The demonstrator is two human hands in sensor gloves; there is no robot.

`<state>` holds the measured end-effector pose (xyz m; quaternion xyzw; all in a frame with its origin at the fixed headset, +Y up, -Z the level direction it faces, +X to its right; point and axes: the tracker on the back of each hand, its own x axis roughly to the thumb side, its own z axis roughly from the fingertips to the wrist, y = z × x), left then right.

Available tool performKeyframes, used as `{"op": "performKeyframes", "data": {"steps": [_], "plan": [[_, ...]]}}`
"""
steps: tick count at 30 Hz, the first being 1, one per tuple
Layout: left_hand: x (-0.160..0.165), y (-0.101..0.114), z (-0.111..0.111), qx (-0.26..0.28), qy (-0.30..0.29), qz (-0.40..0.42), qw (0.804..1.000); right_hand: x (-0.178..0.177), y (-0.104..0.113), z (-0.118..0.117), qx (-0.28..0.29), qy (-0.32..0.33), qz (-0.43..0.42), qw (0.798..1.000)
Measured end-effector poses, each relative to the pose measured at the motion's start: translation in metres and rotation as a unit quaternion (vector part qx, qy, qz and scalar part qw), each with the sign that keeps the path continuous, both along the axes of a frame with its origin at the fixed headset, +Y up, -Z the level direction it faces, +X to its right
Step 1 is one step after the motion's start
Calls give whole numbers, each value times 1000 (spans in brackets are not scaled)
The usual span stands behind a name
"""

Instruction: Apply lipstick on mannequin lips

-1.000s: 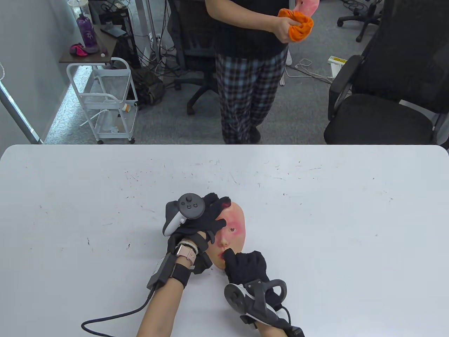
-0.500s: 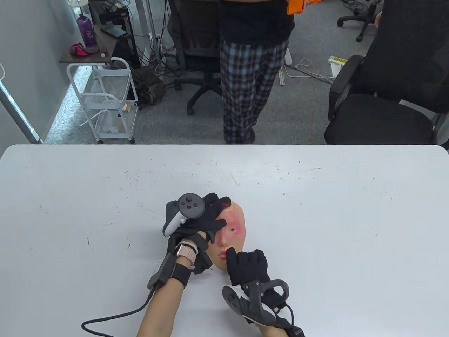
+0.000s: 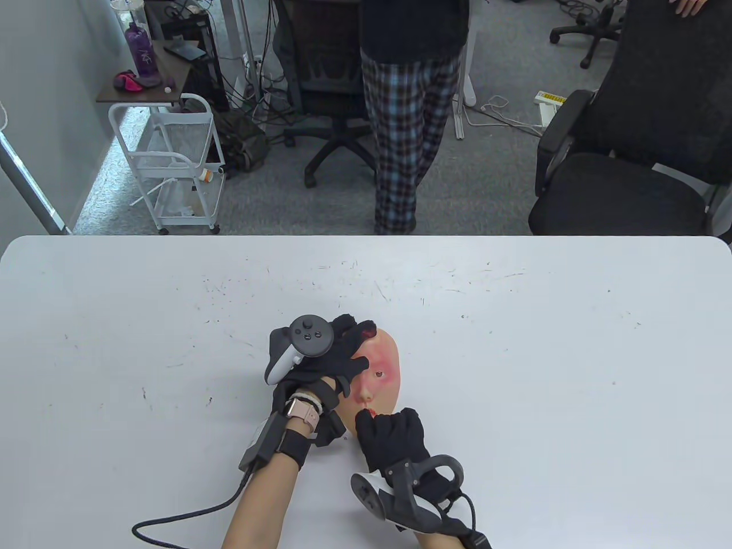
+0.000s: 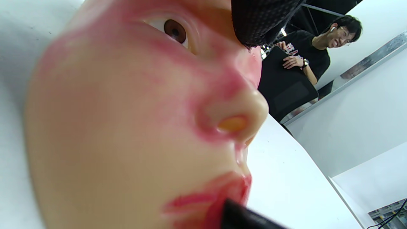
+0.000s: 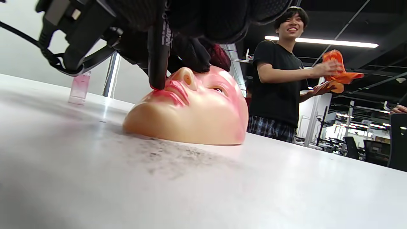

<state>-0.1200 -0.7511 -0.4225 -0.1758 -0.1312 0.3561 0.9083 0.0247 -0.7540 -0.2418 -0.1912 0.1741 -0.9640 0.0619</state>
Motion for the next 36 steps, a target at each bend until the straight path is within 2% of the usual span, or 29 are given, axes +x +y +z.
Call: {"op": "performKeyframes", "data": {"steps": [7,14,18,22,28,36], "plan": [[0,0,0,0,1,0,1000,-1,0,1,-19,6,0,1000],[0,0,0,0,1,0,1000,11,4,2,5,-29,9,1000],[0,0,0,-1,1,1,1000,1,1,3,-1,0,2,1000],[0,-1,0,0,2,2,1000,-9,0,-1,-1,-4,19,1000],[-1,-1,0,-2,1,2,1000,6,5,1,8,-28,15,999],[-1,-1,0,-1,2,1,1000,-3,1,2,-3,5,16,1000]]}}
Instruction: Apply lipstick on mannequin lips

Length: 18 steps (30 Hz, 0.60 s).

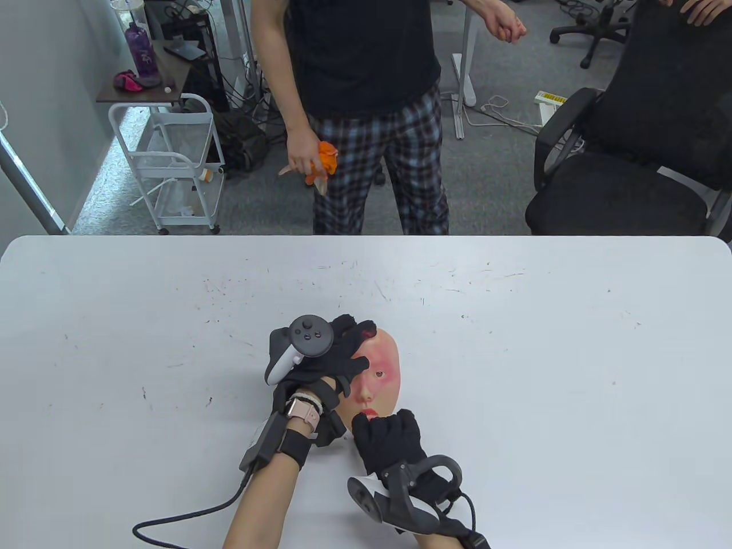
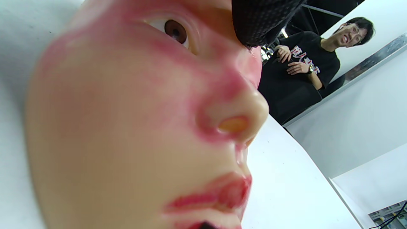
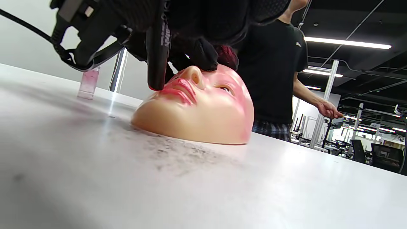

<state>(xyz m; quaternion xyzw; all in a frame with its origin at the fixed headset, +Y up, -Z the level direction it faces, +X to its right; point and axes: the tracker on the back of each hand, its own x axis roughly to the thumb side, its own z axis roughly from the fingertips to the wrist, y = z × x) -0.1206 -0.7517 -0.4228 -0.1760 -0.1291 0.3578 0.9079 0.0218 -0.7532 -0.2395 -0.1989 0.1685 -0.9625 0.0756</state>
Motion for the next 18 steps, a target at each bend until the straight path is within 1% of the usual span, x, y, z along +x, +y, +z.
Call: {"op": "performKeyframes", "data": {"steps": [3,6,11,13,15,18], "plan": [[0,0,0,0,1,1,1000,6,1,1,-4,-4,-12,1000],[0,0,0,-1,1,0,1000,14,3,0,3,-24,-11,1000],[0,0,0,0,1,-1,1000,22,4,-4,-11,-38,-44,998],[0,0,0,0,2,0,1000,27,3,-8,-28,-52,-76,995],[0,0,0,0,2,0,1000,34,1,-12,-58,-70,-109,990],[0,0,0,-1,1,0,1000,38,0,-11,-65,-57,-137,987]]}}
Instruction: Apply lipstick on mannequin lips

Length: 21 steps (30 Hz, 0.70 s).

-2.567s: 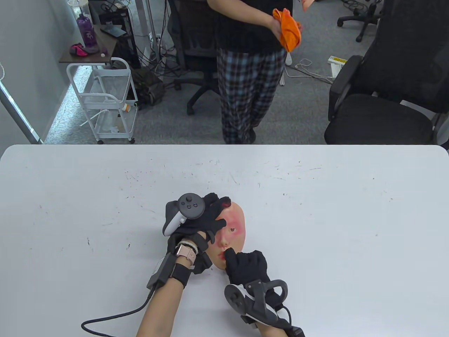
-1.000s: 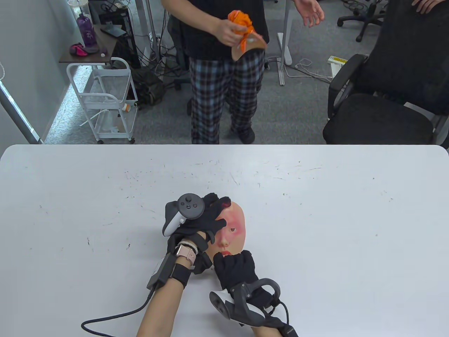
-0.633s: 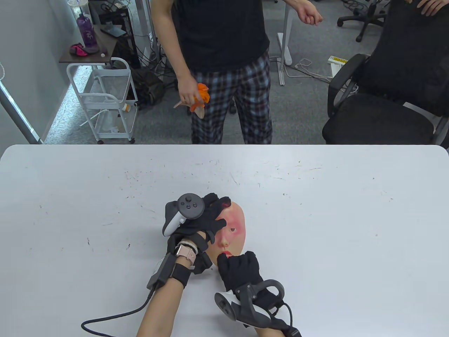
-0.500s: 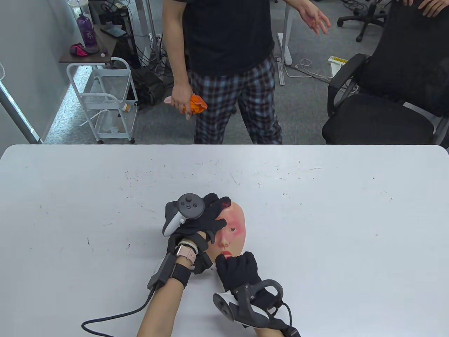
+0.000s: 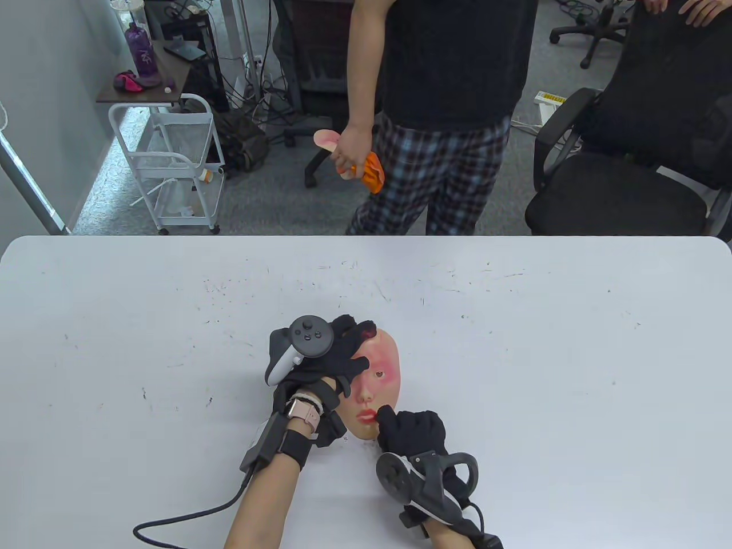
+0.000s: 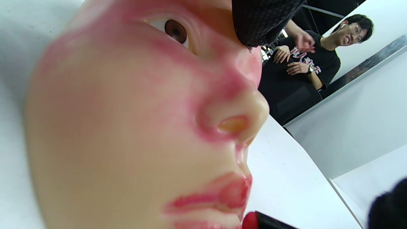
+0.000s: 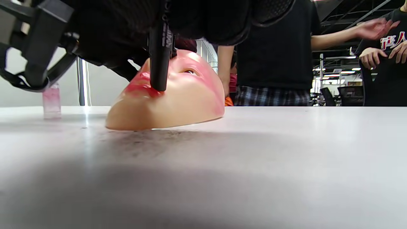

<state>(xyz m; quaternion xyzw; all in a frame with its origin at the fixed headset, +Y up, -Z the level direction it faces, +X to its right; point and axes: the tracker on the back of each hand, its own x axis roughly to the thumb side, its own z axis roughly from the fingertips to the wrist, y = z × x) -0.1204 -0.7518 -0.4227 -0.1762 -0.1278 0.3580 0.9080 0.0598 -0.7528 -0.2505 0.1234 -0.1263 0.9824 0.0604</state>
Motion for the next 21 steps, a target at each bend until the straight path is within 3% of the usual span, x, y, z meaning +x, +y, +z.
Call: {"op": "performKeyframes", "data": {"steps": [3,14,21], "plan": [[0,0,0,-1,0,1,1000,-6,1,2,-6,28,-11,1000],[0,0,0,0,1,-1,1000,-5,0,3,7,5,42,999],[0,0,0,-1,1,0,1000,-19,0,5,17,36,41,998]]}}
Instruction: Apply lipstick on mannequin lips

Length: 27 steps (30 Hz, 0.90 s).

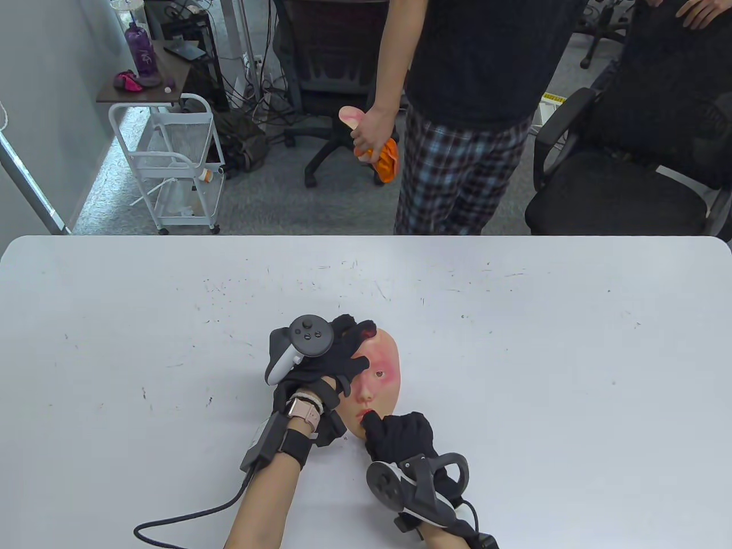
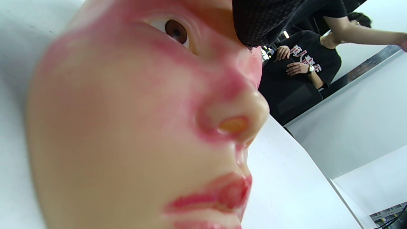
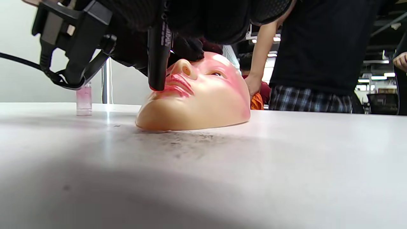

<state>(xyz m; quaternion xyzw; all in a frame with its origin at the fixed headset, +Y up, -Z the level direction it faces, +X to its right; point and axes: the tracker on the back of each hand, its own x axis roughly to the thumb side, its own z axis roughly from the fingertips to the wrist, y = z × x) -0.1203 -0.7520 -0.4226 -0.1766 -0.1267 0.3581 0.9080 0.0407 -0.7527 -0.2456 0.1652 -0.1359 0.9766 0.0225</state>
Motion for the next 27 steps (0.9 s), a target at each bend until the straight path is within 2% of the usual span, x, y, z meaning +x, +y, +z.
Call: {"op": "performKeyframes", "data": {"steps": [7,12,15,21,27], "plan": [[0,0,0,-1,0,1,1000,7,2,1,10,-29,23,999],[0,0,0,-1,0,3,1000,-9,-1,3,21,13,35,999],[0,0,0,-2,0,4,1000,-17,0,3,37,8,71,997],[0,0,-1,-2,-1,3,1000,-7,4,4,50,-22,79,995],[0,0,-1,-2,0,4,1000,-13,2,5,42,2,65,997]]}}
